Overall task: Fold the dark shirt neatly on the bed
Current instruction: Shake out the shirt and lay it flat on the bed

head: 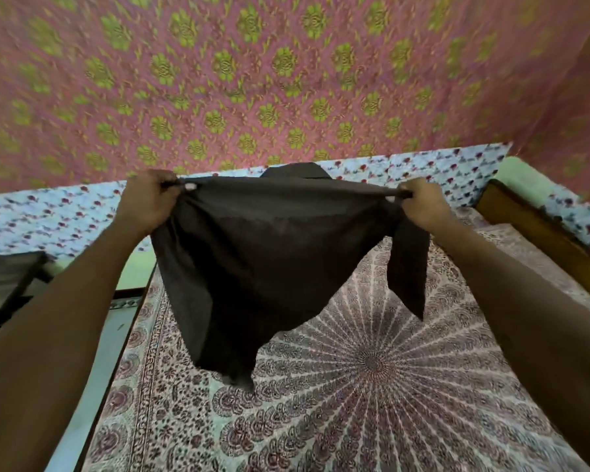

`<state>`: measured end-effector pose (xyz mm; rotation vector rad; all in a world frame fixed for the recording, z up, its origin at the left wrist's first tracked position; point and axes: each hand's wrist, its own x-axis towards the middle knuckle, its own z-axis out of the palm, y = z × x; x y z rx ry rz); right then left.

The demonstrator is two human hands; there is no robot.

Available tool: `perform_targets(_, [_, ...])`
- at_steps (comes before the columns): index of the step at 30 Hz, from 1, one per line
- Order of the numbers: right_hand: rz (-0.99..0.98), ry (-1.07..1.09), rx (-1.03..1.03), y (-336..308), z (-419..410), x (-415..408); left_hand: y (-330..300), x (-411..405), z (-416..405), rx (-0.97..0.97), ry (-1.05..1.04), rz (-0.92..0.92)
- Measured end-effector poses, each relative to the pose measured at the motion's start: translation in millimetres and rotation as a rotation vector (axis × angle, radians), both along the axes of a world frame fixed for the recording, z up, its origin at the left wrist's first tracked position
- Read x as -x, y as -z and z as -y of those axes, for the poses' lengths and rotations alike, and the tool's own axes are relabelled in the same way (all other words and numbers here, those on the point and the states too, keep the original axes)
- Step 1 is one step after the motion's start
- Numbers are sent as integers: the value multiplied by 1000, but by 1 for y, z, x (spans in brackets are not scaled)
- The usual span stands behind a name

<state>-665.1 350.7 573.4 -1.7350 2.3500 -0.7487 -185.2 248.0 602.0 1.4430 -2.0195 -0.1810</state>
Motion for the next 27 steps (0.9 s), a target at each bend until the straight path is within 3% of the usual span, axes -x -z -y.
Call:
perform_targets(4, [-13,80,64,-10,-17,22,-2,3,0,-5,114,-37])
perform_targets(9, [-93,-104,-77,-22,-34,12,18,9,-4,4,-185,-270])
perform_targets(13, [-87,116,46,-25,-43,17,28,10,-12,9,-100,-100])
perform_targets(17, [-76,18,-61,-29,-50,26,22,16,-21,26,-176,-215])
perform_targets(20, [-4,95,40,-33,-57,45,23,17,-32,6,-104,-148])
perform_targets(23, [-18,-41,-28,-34,-73,55,20,27,-49,35,-138,-124])
perform_targets(27, [-13,-54,-74,-18,-98,77,32,38,-86,14,-87,-137])
